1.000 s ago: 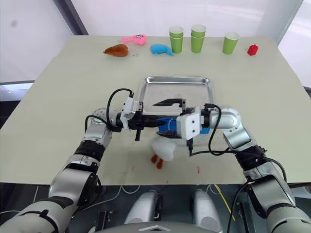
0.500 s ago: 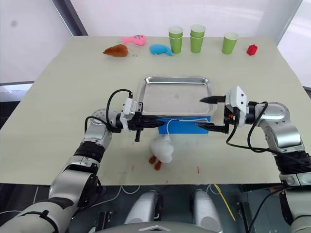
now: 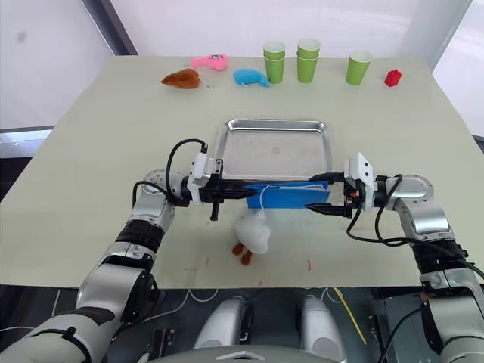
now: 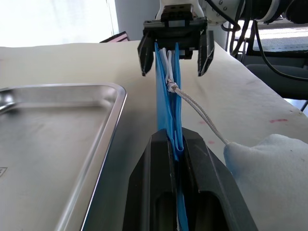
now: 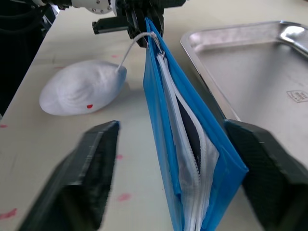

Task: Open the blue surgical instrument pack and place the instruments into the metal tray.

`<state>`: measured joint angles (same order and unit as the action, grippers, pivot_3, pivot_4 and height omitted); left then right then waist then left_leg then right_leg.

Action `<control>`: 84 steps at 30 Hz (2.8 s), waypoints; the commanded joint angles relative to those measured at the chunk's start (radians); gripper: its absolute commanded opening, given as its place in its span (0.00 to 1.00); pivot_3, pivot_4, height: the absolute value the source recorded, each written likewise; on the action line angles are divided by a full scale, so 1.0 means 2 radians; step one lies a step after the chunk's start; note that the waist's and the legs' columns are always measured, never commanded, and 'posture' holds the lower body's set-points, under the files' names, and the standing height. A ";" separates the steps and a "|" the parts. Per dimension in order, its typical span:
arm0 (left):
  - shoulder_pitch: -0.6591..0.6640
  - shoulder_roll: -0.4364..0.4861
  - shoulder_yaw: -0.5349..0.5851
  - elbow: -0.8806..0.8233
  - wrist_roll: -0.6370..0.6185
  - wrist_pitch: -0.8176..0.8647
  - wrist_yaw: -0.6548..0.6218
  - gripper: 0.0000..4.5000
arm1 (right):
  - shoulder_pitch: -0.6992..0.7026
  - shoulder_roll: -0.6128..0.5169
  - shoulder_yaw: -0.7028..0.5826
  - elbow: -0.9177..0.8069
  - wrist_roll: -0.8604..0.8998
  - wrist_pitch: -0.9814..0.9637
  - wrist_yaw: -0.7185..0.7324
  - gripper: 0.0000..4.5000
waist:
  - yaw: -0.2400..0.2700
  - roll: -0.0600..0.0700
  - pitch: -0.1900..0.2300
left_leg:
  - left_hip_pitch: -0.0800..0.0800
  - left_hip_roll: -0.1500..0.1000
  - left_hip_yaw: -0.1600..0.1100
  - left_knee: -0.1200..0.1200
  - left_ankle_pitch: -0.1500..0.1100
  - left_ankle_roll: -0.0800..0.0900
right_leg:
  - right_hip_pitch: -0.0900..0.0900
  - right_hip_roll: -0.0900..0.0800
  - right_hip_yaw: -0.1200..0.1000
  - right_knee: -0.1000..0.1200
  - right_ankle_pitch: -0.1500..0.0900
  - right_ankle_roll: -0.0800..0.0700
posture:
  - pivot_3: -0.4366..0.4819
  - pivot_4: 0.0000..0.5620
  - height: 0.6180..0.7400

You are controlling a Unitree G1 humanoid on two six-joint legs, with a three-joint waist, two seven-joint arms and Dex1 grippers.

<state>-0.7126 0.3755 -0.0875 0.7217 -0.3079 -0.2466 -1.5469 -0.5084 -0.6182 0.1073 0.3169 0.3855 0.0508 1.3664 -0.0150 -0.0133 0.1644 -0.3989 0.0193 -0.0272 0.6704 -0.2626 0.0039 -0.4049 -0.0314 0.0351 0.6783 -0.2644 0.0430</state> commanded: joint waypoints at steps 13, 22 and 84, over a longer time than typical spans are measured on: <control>-0.003 0.008 -0.012 0.004 0.008 0.036 -0.023 0.00 | -0.016 0.012 -0.014 0.018 -0.014 -0.037 0.020 0.02 | -0.001 0.000 0.000 | 0.000 0.000 0.000 0.000 0.000 0.000 | 0.000 0.000 0.000 0.000 0.000 0.000 | 0.48 0.27 1.00; 0.011 0.047 0.017 -0.060 -0.018 0.085 -0.021 0.49 | 0.002 0.007 -0.023 -0.006 -0.001 -0.031 0.027 0.00 | -0.003 0.000 0.000 | 0.000 0.000 0.000 0.000 0.000 0.000 | 0.000 0.000 0.000 0.000 0.000 0.000 | 0.48 0.27 1.00; 0.194 0.232 0.059 -0.213 0.005 0.130 0.097 0.01 | -0.011 0.036 -0.043 -0.001 0.023 -0.029 0.031 0.00 | -0.001 0.001 0.001 | 0.000 0.001 -0.001 0.000 0.000 0.000 | -0.001 0.000 0.001 0.000 0.000 0.000 | 0.48 0.27 1.00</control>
<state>-0.3310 0.8321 0.0228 0.2689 -0.3279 0.0328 -1.3726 -0.5095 -0.5395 0.0742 0.3645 0.3690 -0.0240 1.4252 -0.0166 -0.0111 0.1666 -0.3983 0.0210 -0.0289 0.6694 -0.2626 0.0038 -0.4065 -0.0313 0.0376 0.6787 -0.2644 0.0429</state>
